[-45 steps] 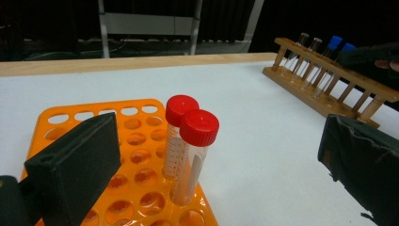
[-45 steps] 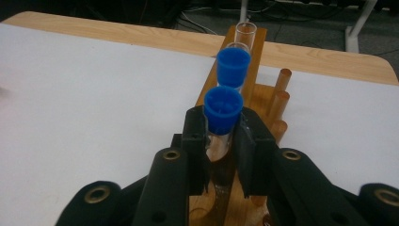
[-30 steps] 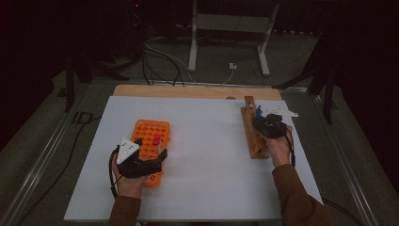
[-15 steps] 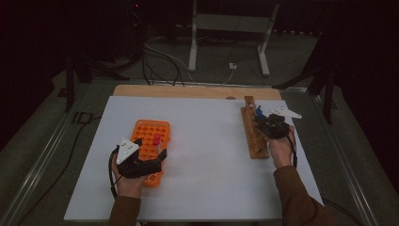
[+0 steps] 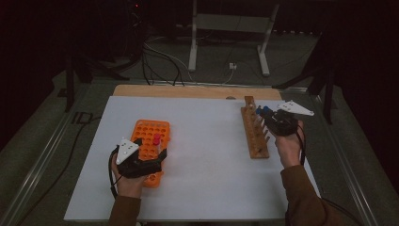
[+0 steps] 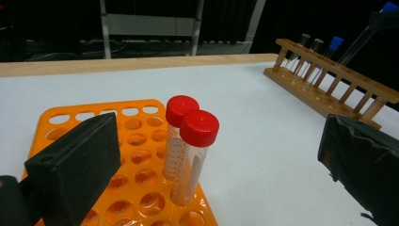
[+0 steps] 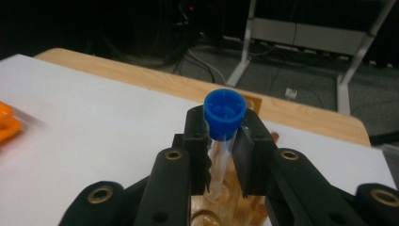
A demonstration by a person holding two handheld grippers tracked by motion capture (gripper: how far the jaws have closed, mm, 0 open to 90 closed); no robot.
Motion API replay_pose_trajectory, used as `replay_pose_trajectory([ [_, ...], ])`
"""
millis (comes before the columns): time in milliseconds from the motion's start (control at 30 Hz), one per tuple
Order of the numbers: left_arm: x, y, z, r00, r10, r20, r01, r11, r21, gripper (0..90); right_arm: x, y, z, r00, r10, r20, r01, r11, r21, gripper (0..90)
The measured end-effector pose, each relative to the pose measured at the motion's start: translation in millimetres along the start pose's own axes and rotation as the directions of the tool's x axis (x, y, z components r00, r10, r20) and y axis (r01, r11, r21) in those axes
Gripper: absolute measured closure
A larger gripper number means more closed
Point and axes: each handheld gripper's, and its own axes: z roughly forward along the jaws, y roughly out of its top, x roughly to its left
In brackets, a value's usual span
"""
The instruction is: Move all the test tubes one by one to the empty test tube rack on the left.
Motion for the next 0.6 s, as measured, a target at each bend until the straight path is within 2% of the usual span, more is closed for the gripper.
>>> replay_pose_trajectory([
  [200, -2.2, 2.1, -2.3, 0.9999, 0.013, -0.010, -0.014, 0.9998, -0.013, 0.6, 8.3, 5.4, -10.8, 0.9993, -0.020, -0.033, 0.019, 1.000, -0.022, 76.6],
  [333, -6.7, 4.8, -3.8, 0.9990, 0.037, -0.026, -0.037, 0.9988, -0.031, 0.6, 14.2, 3.1, -16.7, 0.9968, -0.002, -0.081, 0.000, 1.000, -0.026, 76.6],
  [433, -11.2, 7.8, -5.2, 0.9980, 0.056, -0.029, -0.057, 0.9975, -0.042, 0.6, 19.4, -2.2, -19.4, 0.9945, -0.005, -0.104, 0.003, 1.000, -0.022, 76.5],
  [533, -16.3, 11.8, -5.7, 0.9968, 0.077, -0.023, -0.078, 0.9957, -0.050, 0.6, 24.1, -11.2, -21.0, 0.9900, 0.021, -0.140, -0.022, 1.000, -0.010, 76.5],
  [600, -21.1, 15.3, -6.0, 0.9953, 0.095, -0.019, -0.096, 0.9935, -0.062, 0.5, 27.3, -19.0, -22.2, 0.9825, 0.055, -0.178, -0.056, 0.998, -0.005, 76.5],
])
